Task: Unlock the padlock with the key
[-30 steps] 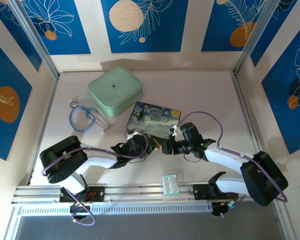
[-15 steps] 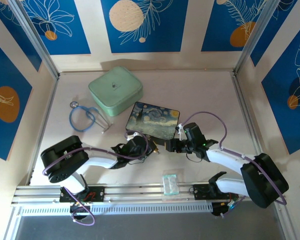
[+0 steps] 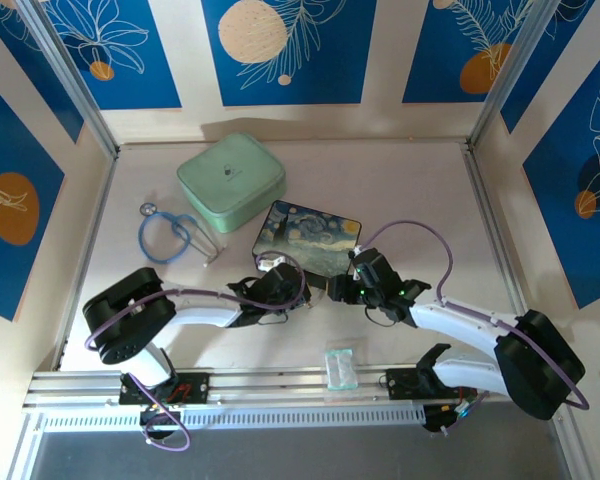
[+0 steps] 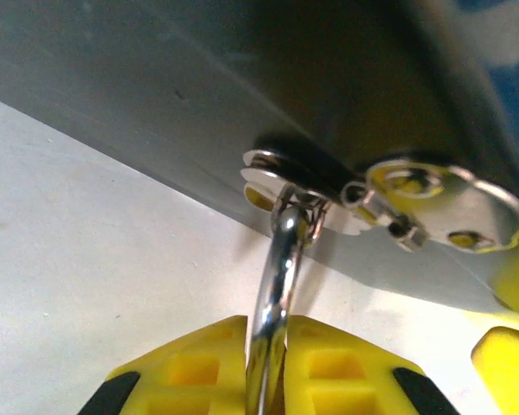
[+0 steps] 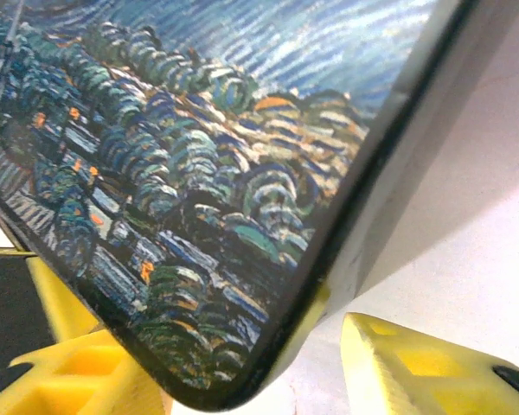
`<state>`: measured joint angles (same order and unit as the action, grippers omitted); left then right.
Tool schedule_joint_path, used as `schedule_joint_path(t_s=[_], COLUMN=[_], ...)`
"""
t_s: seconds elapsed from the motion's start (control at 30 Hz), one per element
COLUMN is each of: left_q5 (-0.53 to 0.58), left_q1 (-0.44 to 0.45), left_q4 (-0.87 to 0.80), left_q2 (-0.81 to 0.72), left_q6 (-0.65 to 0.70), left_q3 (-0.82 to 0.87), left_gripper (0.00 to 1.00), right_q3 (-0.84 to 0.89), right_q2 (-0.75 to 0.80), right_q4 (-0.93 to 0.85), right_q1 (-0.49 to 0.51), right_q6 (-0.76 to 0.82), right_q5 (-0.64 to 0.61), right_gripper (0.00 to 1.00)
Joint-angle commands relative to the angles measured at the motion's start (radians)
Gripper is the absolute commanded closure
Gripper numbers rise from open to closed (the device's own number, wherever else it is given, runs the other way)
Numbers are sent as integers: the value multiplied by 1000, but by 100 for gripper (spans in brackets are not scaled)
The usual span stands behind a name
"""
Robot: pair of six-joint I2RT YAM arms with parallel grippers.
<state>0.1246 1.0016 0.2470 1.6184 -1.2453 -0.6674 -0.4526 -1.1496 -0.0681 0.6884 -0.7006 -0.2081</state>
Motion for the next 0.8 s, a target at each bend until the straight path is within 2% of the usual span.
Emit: schedule_joint_path(t_s=[0.0, 0.17, 0.3, 0.43, 0.77], left_q5=[36, 36, 88, 93, 251], left_q1=[-12, -15, -15, -14, 2], left_q4=[-236, -240, -280, -242, -428], left_q2=[29, 54, 54, 63, 36], left_q6=[81, 101, 118, 124, 208], left_q3=[16, 2, -8, -2, -52], left_gripper=[89, 83, 79, 76, 75], right_q3=[-18, -11, -18, -8, -8], right_q2=[-9, -12, -13, -17, -49], right_q4=[12, 27, 4, 10, 23], right_q1=[17, 28, 18, 14, 3], right_q6=[-44, -59, -64, -71, -72], right_q5=[-43, -66, -84, -83, -89], right_gripper=[44, 41, 42, 42, 42])
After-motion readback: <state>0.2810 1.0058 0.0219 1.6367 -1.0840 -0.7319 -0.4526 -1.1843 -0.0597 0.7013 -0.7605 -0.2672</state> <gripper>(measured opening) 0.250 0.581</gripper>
